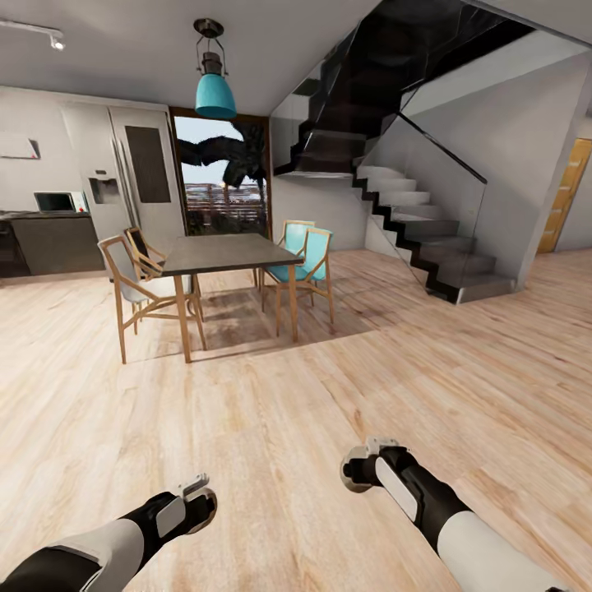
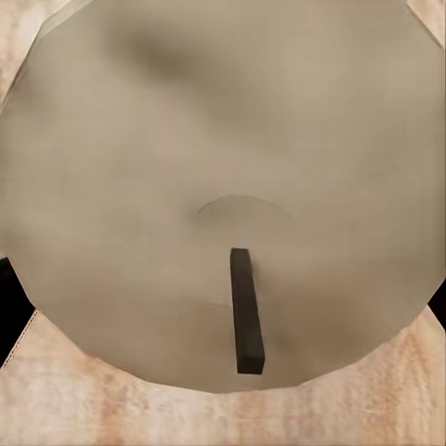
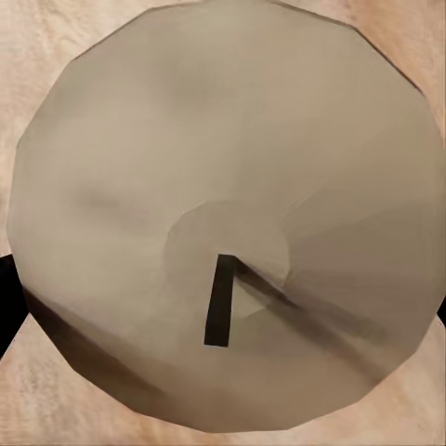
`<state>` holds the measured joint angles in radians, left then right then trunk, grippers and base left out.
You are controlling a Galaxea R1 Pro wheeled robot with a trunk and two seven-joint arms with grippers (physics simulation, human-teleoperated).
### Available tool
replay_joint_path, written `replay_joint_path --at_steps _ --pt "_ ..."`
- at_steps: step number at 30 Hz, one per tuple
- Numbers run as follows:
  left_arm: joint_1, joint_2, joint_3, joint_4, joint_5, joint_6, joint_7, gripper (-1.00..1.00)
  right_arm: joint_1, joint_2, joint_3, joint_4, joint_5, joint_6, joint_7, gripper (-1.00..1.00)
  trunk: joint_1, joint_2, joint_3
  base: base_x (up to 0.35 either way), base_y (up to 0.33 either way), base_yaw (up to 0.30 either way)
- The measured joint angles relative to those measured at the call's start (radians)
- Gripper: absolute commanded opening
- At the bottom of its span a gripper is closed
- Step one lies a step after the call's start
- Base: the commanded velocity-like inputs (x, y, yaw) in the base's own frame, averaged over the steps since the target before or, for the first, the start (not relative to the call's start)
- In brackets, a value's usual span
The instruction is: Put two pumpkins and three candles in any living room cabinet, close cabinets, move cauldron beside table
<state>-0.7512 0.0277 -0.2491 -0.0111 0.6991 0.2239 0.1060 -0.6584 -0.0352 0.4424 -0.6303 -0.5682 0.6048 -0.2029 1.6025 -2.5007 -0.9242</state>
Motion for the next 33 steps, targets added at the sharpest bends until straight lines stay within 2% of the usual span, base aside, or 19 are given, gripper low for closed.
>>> replay_joint_path --at_steps 4,23,33 --pt "0.0 -0.001 -0.002 -0.001 0.001 -0.023 0.0 -1.0 0.0 0.0 0.047 0.008 0.0 0.0 -0.005 -1.0 -0.002 0.001 0.01 0.0 0.0 0.213" --pt "0.0 -0.006 -0.003 0.0 0.0 -0.031 0.0 -1.0 0.0 0.0 0.053 0.014 0.003 0.0 -0.006 -1.0 -0.071 0.127 0.046 0.0 0.0 0.2" --pt "0.0 -0.006 -0.003 0.006 -0.001 -0.03 0.001 -1.0 0.0 0.0 0.053 0.014 0.003 0.0 -0.003 -1.0 -0.11 0.197 0.074 0.0 0.0 0.076"
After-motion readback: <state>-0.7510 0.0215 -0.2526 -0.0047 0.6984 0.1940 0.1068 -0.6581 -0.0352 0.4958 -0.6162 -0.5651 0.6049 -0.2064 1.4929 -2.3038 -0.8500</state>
